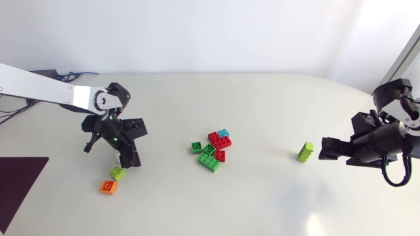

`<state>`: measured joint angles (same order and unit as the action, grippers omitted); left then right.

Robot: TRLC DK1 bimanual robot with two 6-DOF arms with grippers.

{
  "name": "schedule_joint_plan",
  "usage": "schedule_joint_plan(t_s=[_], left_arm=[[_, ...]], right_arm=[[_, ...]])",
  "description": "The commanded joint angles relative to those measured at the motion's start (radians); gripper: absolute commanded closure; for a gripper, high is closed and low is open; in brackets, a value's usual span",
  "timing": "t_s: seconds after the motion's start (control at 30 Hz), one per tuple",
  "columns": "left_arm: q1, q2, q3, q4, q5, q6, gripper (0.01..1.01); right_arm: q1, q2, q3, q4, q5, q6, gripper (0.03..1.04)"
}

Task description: Sort duplo bricks by size, large to the right and small to the left

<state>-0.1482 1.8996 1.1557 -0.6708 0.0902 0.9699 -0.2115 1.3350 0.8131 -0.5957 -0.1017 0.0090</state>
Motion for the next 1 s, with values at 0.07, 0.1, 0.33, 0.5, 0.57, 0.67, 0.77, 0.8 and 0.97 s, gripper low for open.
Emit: schedule_joint_plan(t_s=[0.07, 0.1, 0.33, 0.5, 0.57, 0.67, 0.77, 0.8, 0.97], left_arm=[[-0.097, -0.047, 0.133, -0.061, 0.003, -0.059, 0.074], [-0.116, -0.042, 0.157, -0.067, 0.003, -0.088, 0.074], [-0.283, 0.081, 0.286, -0.076, 0.003, -0.161, 0.074], [-0.330, 0.191, 0.398, -0.113, 0.003, -0.178, 0.074], [-0.333, 0.225, 0.432, -0.124, 0.003, -0.178, 0.074], [-0.344, 0.242, 0.444, -0.128, 0.003, -0.178, 0.074], [-0.349, 0.266, 0.469, -0.128, 0.003, -0.180, 0.074], [-0.352, 0.277, 0.484, -0.128, 0.003, -0.183, 0.074], [-0.372, 0.325, 0.555, -0.131, 0.003, -0.208, 0.072]], right_arm=[[-0.005, -0.016, -0.011, -0.019, -0.001, -0.009, 0.07], [-0.005, -0.017, -0.009, -0.019, -0.001, -0.007, 0.07], [0.004, -0.019, -0.009, -0.021, 0.000, 0.002, 0.07], [0.003, -0.011, -0.009, -0.016, 0.002, -0.001, 0.07], [0.001, -0.002, -0.008, -0.013, 0.002, -0.003, 0.07], [0.000, 0.012, -0.009, -0.009, 0.003, -0.004, 0.07], [0.000, 0.023, -0.011, 0.000, 0.003, -0.004, 0.07], [0.000, 0.026, -0.011, 0.002, 0.003, -0.003, 0.07], [-0.003, 0.026, -0.017, 0.004, 0.005, -0.010, 0.07]])
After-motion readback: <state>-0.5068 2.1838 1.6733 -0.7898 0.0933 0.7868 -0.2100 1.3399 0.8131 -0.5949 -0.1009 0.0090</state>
